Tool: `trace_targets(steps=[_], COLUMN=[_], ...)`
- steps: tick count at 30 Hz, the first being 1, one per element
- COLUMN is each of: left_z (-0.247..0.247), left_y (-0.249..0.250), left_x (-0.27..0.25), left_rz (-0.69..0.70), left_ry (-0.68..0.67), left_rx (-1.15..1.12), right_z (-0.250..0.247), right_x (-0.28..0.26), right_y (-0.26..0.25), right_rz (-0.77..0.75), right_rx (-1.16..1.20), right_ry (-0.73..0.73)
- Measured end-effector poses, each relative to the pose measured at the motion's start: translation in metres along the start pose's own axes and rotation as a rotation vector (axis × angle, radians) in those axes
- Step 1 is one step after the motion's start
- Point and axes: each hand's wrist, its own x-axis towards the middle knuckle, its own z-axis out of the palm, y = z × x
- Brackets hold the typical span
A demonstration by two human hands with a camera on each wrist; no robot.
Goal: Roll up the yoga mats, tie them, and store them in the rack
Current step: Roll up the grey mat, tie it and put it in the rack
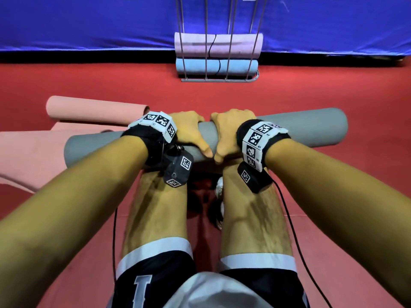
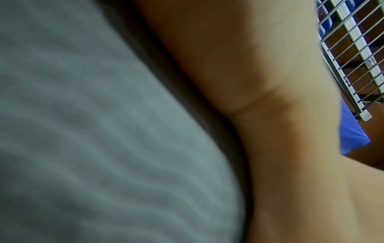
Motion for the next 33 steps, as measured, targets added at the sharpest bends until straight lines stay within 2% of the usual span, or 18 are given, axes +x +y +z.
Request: trace_targets(steps=[12,22,25,29,33], left_z=[0.002,0.019,0.029,0.055,0.059], left_y=[-0.005,-0.002,-0.001,-0.005,0.002], left_x=[-0.006,-0.030,-0.040,-0.054,-0.062], left_rz=[0.017,0.033,0.075,0.001,-0.024], left_ry=[0.071,0.226,0.301,0.472,0.503], left_rx=[-0.051,0.233,0.346,0.506,0.540], right_z=[-0.005,-0.003,-0.004,-0.005,0.004], right_x=[0.001,-0.013,-0.018,-0.023,-0.034], right_y=[-0.004,-0.008,-0.009,-0.012,-0.012], right_rz=[0.023,0.001,0.007,-0.001,-0.018], right_rx=[0.028,0.041,0.060,0.057,0.043], right_ry=[-0.031,-0.004,0.010,0.019,0.084])
